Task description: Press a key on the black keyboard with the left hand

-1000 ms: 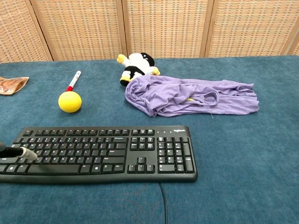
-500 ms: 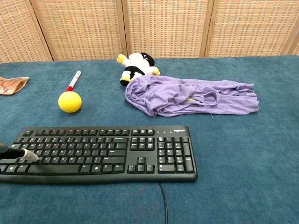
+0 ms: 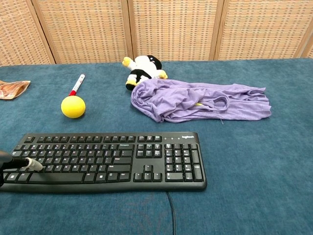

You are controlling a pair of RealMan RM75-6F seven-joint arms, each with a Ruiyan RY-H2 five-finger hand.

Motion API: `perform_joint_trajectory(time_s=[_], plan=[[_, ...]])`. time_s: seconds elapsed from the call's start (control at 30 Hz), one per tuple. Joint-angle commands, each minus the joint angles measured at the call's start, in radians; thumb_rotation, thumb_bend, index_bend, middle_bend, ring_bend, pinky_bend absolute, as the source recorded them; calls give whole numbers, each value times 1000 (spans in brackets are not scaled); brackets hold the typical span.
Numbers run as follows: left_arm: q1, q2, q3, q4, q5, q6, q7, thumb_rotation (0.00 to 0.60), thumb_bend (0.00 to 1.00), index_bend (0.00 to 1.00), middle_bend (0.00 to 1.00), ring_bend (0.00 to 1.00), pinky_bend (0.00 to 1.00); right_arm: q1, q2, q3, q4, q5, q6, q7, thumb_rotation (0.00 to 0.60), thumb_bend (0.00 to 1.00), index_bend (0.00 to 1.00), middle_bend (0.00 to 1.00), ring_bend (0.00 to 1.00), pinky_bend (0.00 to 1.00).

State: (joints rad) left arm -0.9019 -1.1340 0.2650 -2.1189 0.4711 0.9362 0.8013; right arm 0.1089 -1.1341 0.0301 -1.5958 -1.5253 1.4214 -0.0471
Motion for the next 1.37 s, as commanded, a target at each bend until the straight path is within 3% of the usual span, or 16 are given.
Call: perform_joint_trajectory(time_s=[0.03, 0.3, 0.37, 0.47, 0.57, 0.63, 0.73, 0.87, 0.93, 1.03, 1.23, 1.37], plan=[[-4, 2, 3, -3, 3, 1, -11, 600, 998, 0, 663, 673, 475, 0, 0, 0, 1, 0, 1, 1, 600, 0, 0, 0, 0, 0], [5, 38, 5, -47, 73, 27, -39, 600, 991, 0, 663, 673, 475, 1, -2, 0, 0, -1, -1, -4, 600, 0, 0, 0, 0, 0], [17, 62, 5, -73, 120, 49, -53, 600, 961, 0, 663, 674, 475, 1, -1, 1, -1, 1, 0, -4, 600, 0, 0, 0, 0, 0], [49, 99, 4, -112, 212, 89, -84, 600, 827, 0, 636, 655, 474, 1, -1, 1, -1, 2, -1, -6, 600, 0, 0, 0, 0, 0], [109, 133, 1, -140, 346, 139, -153, 600, 711, 0, 420, 489, 459, 1, -2, 0, 0, 0, -1, -8, 600, 0, 0, 0, 0, 0], [194, 145, 0, -128, 503, 209, -246, 600, 651, 0, 228, 326, 378, 2, -4, 1, 1, 2, -1, -10, 600, 0, 0, 0, 0, 0], [340, 91, 18, -22, 754, 358, -367, 600, 564, 0, 31, 111, 217, 2, -7, 2, 3, 4, -2, -15, 600, 0, 0, 0, 0, 0], [486, -31, 5, 185, 955, 551, -437, 600, 454, 0, 0, 0, 68, 3, -12, 2, 4, 6, -5, -28, 600, 0, 0, 0, 0, 0], [535, -82, -4, 271, 998, 614, -431, 600, 385, 0, 0, 0, 9, 4, -14, 1, 6, 6, -7, -34, 600, 0, 0, 0, 0, 0], [603, -161, -22, 396, 1035, 688, -424, 600, 312, 0, 0, 0, 0, 6, -19, 2, 8, 6, -8, -43, 600, 0, 0, 0, 0, 0], [677, -275, -75, 598, 1083, 774, -454, 600, 281, 0, 0, 0, 0, 6, -31, 2, 14, 4, -3, -63, 600, 0, 0, 0, 0, 0], [703, -295, -89, 660, 1105, 794, -500, 600, 267, 0, 0, 0, 0, 5, -35, 4, 17, 5, 1, -75, 600, 0, 0, 0, 0, 0]])
